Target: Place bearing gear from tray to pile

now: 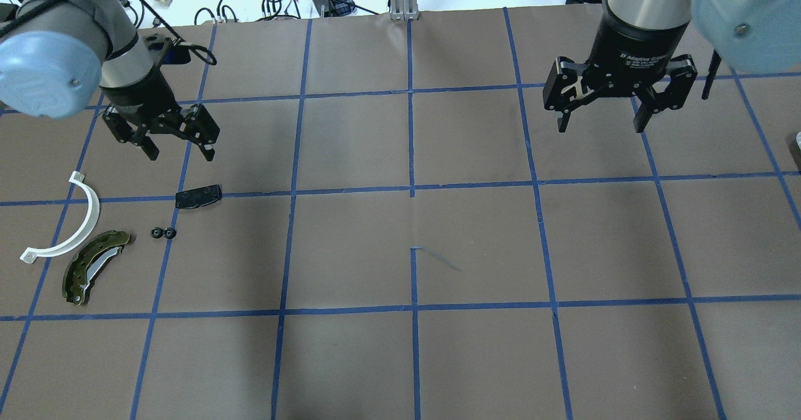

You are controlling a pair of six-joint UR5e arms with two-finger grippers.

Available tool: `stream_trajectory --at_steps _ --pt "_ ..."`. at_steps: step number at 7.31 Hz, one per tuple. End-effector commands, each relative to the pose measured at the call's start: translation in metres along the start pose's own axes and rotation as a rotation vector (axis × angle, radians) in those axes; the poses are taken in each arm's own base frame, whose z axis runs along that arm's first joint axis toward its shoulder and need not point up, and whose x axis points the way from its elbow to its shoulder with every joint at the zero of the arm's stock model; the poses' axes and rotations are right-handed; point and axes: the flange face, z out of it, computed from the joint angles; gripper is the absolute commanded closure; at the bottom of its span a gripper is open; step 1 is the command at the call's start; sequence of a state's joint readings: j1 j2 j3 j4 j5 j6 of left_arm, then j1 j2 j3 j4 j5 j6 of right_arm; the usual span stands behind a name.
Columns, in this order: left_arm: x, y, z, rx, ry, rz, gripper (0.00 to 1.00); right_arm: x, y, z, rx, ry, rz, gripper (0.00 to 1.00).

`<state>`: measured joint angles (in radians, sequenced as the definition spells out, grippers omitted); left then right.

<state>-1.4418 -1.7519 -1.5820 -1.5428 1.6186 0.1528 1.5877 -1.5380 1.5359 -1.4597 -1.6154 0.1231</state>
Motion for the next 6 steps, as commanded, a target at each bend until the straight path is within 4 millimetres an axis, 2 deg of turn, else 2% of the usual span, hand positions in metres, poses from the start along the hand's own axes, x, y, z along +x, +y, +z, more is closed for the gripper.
stream_trajectory --at_steps 1,2,3,4,6 --pt "0.084 0.04 -0.09 0.12 -0.005 0.037 0.0 -0.004 0.0 0.001 -0.003 -0.043 -0.005 0.0" --pt "0.09 0.064 -0.112 0.171 -0.003 0.055 0.0 -0.004 0.0 0.001 -0.004 -0.043 -0.003 0.0" --pt "0.091 0.075 -0.118 0.193 -0.004 0.048 0.0 -0.004 0.0 0.0 0.001 -0.044 -0.003 0.0" --pt "0.095 0.083 -0.118 0.198 -0.008 0.057 0.01 -0.003 0.0 0.0 0.001 -0.042 -0.002 0.0" --pt "0.099 0.082 -0.119 0.306 -0.011 0.055 0.0 -0.003 0.0 0.001 0.0 -0.042 0.0 0.0"
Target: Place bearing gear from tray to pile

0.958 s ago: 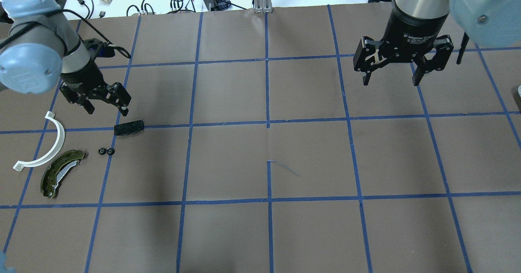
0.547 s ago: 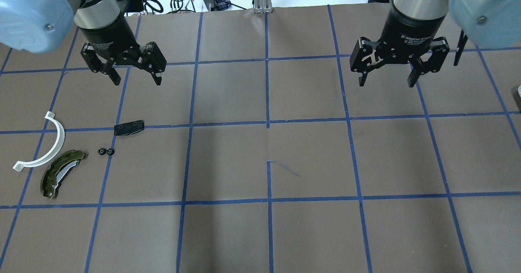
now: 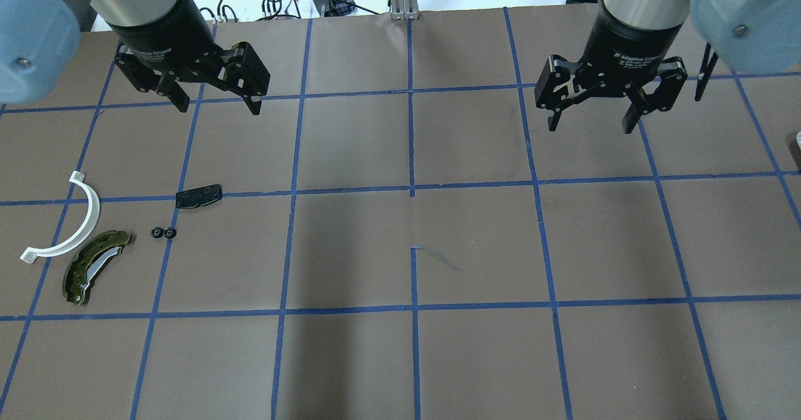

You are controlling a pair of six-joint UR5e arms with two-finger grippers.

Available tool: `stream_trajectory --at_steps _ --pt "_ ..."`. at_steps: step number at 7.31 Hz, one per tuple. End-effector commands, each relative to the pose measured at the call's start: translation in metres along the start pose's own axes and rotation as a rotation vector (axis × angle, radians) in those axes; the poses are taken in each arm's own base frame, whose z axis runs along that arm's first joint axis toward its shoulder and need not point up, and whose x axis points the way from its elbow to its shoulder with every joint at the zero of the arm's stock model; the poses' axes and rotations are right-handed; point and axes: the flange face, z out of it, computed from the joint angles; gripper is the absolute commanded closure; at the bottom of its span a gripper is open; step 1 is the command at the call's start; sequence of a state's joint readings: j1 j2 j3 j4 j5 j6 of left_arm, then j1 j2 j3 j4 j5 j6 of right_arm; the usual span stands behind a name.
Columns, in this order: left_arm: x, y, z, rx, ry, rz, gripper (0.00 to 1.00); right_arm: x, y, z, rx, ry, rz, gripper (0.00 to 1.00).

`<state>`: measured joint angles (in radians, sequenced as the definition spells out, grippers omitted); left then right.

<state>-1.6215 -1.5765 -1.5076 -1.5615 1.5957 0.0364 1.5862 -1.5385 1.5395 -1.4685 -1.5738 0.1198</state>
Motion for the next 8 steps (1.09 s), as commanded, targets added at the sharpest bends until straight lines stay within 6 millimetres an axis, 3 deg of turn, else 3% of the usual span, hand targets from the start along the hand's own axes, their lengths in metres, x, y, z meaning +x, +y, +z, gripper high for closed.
stream_trajectory --at_steps 1,2,8 --pt "-0.0019 -0.0047 -0.0065 0.123 -0.004 -0.012 0.0 0.0001 0.0006 -0.0004 0.001 0.0 0.001 0.0" --pt "-0.0037 -0.0113 -0.0069 0.12 -0.003 -0.036 0.0 0.0001 0.0005 -0.0006 0.002 0.0 0.003 0.0" --pt "0.0012 -0.0018 -0.0043 0.113 -0.003 -0.033 0.0 0.0001 0.0021 -0.0047 0.016 -0.003 0.002 0.0"
